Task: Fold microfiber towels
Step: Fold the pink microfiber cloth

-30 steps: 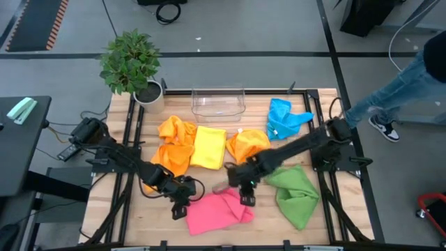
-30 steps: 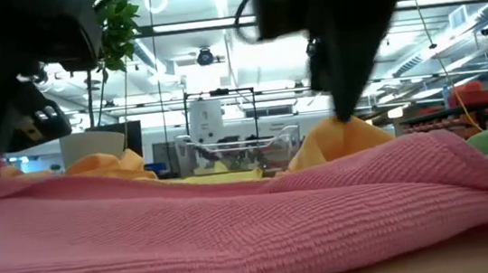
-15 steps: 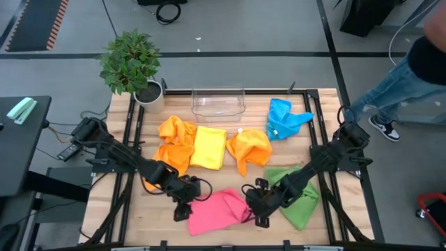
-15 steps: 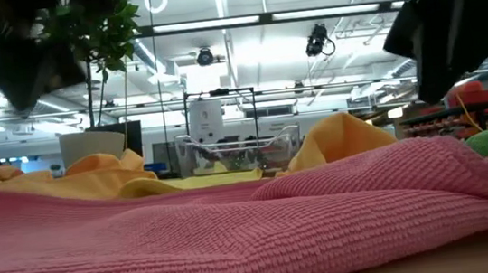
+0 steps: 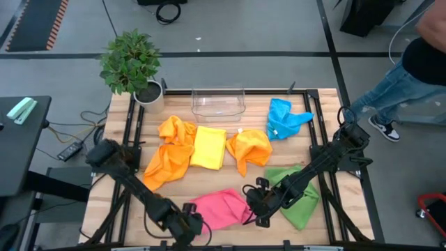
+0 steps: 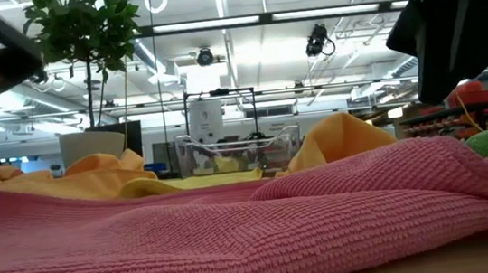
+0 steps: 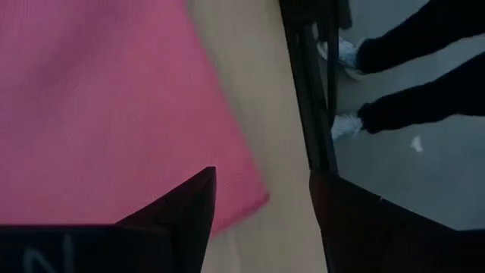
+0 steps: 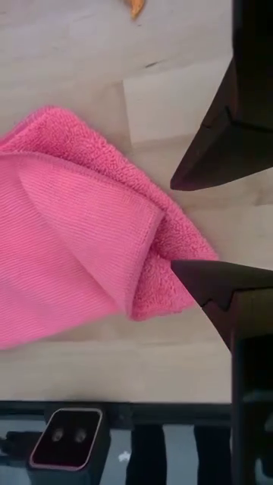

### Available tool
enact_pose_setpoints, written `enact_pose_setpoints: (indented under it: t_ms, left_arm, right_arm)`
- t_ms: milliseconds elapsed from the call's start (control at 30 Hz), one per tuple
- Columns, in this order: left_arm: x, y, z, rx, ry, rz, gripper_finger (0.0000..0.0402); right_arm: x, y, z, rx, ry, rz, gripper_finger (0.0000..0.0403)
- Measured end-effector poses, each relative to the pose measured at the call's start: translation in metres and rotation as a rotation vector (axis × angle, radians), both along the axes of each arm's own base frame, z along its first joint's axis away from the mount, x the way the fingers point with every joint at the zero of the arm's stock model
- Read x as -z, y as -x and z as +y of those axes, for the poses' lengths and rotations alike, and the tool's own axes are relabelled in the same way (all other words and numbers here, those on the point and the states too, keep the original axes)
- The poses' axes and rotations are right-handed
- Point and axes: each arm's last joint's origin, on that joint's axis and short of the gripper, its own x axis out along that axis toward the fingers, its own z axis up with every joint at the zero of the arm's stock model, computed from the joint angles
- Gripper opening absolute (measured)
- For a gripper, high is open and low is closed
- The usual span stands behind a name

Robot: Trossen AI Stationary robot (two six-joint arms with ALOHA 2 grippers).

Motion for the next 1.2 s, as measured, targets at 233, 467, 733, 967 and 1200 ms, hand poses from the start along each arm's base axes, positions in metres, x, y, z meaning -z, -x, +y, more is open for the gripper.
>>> enact_pose_setpoints:
  t_ms: [233, 467, 733, 967, 1200]
  left_arm:
    - [0.024, -0.008, -0.016, -0.037, -0.061, 0.009, 0.0219]
    - [0.042, -0.002, -0.018, -0.117, -0.115, 0.084, 0.0177]
    - [0.008, 0.005, 0.002, -0.129, -0.318, 0.229, 0.0016]
    - [-0.030, -0.007, 0.013, -0.076, -0.352, 0.157, 0.0010]
    - [-0.032, -0.011, 0.019, -0.084, -0.361, 0.158, 0.0006]
  right_arm:
    - [0.001, 0.001, -0.001, -0.026, 0.022, 0.005, 0.0168]
    - [0.002, 0.002, -0.002, -0.029, 0.038, 0.024, 0.0168]
    - [0.002, 0.003, -0.002, -0.030, 0.043, 0.033, 0.0168]
    - [-0.005, -0.011, 0.004, -0.137, 0.120, -0.183, 0.0168]
    - [0.016, -0.012, 0.000, -0.284, 0.147, -0.325, 0.0168]
